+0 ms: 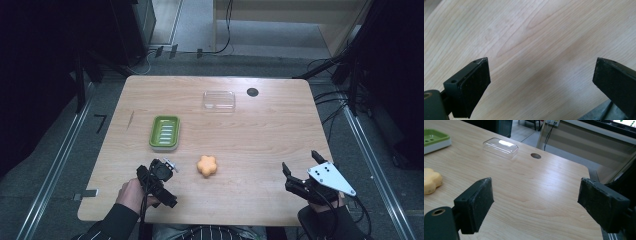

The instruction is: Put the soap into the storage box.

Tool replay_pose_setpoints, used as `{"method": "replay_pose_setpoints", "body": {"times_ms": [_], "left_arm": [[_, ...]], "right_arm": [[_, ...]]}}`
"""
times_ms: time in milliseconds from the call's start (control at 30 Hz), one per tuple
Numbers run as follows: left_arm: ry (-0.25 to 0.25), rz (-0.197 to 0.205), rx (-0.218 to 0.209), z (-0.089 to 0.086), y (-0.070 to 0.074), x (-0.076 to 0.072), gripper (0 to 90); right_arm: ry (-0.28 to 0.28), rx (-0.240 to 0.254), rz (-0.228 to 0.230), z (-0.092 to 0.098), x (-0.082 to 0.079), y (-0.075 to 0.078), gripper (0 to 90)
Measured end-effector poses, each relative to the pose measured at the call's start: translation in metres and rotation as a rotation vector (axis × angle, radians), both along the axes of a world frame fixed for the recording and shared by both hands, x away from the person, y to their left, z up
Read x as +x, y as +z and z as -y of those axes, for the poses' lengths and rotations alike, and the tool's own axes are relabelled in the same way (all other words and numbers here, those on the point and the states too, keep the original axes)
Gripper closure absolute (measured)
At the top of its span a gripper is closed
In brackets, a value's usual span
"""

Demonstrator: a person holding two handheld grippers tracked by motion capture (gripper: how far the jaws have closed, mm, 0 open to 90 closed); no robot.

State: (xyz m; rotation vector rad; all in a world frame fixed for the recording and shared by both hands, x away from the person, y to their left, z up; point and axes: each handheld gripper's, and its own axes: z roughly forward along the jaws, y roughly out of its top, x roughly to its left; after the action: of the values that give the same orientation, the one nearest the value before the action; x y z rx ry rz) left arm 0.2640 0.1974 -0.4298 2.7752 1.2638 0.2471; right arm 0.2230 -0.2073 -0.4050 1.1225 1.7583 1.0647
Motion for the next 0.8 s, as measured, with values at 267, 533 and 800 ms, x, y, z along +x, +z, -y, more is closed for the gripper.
{"method": "replay_pose_setpoints", "body": {"times_ms": [267,533,800], "left_arm": [[-0.024,-0.001,-0.015,0.012,-0.001,0.006,1.4],[-0.04,0.004,-0.029,0.027,-0.002,0.013,1.5],[-0.057,0.004,-0.044,0.039,-0.003,0.022,1.5]], "right_arm": [[0.0,0.0,0.001,0.0,0.0,0.0,13.3],[0.001,0.001,0.0,0.0,0.0,0.0,13.4],[-0.001,0.002,0.001,0.0,0.0,0.0,13.4]]}}
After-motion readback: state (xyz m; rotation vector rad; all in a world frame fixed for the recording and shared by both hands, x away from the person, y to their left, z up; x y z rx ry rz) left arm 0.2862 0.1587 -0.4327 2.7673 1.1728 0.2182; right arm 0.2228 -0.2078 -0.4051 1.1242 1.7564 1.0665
